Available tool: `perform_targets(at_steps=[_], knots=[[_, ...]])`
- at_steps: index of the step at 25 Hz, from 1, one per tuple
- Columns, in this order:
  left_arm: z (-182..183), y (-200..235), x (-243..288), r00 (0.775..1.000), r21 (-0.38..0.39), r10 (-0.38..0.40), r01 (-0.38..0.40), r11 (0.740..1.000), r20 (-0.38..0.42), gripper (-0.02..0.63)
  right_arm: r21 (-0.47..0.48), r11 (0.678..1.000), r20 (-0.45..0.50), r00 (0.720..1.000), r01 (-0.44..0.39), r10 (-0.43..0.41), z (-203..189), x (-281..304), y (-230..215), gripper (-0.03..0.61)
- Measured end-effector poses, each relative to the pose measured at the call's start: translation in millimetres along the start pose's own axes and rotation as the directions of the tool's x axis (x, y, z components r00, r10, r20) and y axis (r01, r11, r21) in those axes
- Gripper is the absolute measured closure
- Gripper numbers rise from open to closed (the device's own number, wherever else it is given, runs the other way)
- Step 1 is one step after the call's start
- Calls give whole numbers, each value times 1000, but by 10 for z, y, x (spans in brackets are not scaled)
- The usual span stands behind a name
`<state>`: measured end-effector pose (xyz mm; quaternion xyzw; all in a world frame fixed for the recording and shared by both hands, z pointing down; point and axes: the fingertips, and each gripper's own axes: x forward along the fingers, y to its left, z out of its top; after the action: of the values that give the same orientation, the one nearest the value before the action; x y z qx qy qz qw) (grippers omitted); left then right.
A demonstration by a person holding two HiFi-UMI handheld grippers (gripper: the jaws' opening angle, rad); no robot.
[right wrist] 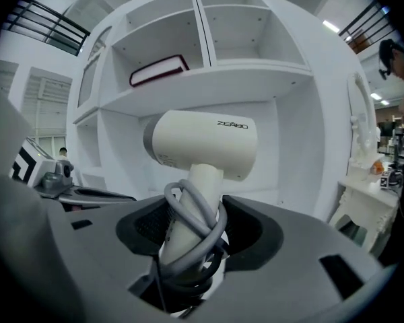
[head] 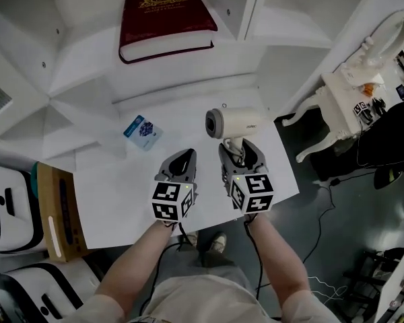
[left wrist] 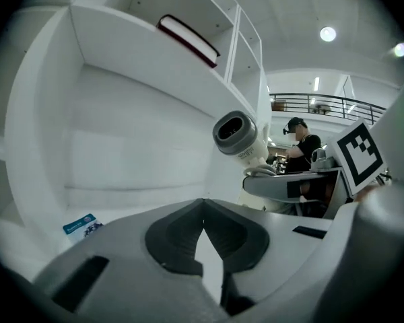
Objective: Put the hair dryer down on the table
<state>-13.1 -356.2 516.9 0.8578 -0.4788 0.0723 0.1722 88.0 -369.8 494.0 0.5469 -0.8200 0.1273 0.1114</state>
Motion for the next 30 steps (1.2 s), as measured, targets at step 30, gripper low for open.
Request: perform_targets(at_steps=[30], knots=[[-1813,1002,652,917,-134,87,-150,980,-389,600,-26,1000,-577,817,-16,-2,-2267,1262,-185,356]])
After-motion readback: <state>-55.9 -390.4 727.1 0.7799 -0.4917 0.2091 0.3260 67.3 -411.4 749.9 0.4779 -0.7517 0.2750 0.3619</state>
